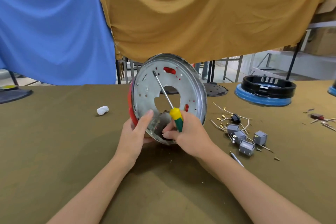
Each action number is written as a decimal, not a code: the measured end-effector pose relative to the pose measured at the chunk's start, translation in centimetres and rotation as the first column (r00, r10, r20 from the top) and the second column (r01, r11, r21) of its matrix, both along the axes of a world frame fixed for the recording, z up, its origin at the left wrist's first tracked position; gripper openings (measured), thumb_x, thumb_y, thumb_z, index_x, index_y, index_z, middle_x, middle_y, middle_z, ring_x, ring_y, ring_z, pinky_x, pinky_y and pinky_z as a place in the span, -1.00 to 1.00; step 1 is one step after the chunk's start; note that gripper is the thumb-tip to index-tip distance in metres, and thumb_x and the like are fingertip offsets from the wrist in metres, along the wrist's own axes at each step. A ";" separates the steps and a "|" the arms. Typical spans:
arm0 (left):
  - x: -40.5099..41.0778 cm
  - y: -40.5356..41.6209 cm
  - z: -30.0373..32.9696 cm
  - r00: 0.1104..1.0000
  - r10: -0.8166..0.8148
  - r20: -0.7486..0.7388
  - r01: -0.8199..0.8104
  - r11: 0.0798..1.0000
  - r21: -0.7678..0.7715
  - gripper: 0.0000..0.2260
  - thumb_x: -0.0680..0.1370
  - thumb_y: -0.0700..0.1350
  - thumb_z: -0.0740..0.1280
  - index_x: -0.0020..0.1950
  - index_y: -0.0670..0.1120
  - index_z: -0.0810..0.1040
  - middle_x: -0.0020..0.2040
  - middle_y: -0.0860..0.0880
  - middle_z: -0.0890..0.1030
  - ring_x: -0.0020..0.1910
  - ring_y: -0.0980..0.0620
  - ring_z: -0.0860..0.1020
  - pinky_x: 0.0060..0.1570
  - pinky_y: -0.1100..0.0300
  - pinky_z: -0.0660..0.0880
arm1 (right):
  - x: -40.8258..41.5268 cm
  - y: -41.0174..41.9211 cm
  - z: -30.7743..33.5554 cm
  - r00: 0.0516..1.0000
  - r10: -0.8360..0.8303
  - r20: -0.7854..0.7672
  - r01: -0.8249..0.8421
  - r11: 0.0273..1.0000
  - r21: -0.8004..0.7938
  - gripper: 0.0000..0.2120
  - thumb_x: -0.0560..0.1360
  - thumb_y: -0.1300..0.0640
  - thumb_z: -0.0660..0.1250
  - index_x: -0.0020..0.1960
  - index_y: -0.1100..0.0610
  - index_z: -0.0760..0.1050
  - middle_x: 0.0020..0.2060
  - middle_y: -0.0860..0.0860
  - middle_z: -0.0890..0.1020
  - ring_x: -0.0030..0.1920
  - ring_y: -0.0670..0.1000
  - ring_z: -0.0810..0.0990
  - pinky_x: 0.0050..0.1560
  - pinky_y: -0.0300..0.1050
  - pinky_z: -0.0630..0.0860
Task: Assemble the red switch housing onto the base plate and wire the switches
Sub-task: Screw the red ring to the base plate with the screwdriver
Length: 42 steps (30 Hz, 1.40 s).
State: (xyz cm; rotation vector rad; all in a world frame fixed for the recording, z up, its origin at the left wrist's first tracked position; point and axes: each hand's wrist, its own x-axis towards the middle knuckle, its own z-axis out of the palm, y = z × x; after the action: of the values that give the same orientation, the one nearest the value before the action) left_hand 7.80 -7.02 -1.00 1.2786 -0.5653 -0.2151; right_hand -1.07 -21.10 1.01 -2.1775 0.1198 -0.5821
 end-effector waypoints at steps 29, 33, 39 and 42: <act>-0.2 0.1 0.1 0.996 -0.014 0.093 0.013 1.000 0.013 -0.67 0.51 0.13 0.32 0.18 0.00 0.64 0.06 -0.02 0.72 0.06 0.00 0.68 -0.05 0.17 0.63 | -0.1 -0.2 -0.4 0.998 0.002 -0.068 -0.007 0.996 -0.086 -0.81 0.47 0.24 0.48 -0.07 0.00 0.52 -0.22 -0.14 0.69 -0.14 -0.15 0.65 -0.01 -0.15 0.58; -0.2 -0.1 0.1 0.994 -0.007 0.111 0.004 1.000 0.031 -0.64 0.51 0.15 0.33 0.18 -0.02 0.64 0.07 0.00 0.72 0.08 0.02 0.67 0.04 0.12 0.60 | -0.1 0.0 -0.6 0.997 -0.068 -0.035 0.063 0.991 -0.122 -0.81 0.47 0.23 0.47 -0.05 0.01 0.51 -0.25 -0.14 0.67 -0.15 -0.14 0.64 0.00 -0.14 0.58; -0.3 -0.1 0.1 0.994 0.006 0.111 -0.008 1.000 0.023 -0.62 0.50 0.16 0.33 0.20 -0.02 0.63 0.07 -0.01 0.71 0.09 -0.01 0.67 0.12 -0.02 0.58 | 0.1 0.8 -1.1 0.996 -0.093 0.018 0.094 0.983 -0.155 -0.78 0.47 0.23 0.46 0.00 0.00 0.49 -0.27 -0.15 0.66 -0.14 -0.15 0.63 -0.03 -0.23 0.55; -0.5 -0.1 0.1 0.990 -0.015 0.138 0.008 0.999 0.047 -0.65 0.52 0.14 0.31 0.22 0.01 0.62 0.10 0.01 0.71 0.11 0.02 0.66 0.13 0.00 0.58 | 0.2 0.3 -0.9 0.991 -0.132 0.023 0.132 0.991 -0.017 -0.82 0.45 0.21 0.50 -0.10 0.05 0.51 -0.29 -0.08 0.66 -0.21 -0.13 0.63 -0.09 -0.19 0.55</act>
State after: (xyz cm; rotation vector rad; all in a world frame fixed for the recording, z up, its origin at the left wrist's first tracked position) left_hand 7.30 -7.09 -0.87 1.3420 -0.6897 -0.1503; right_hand -0.86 -20.79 0.08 -2.1921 0.2492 -0.6843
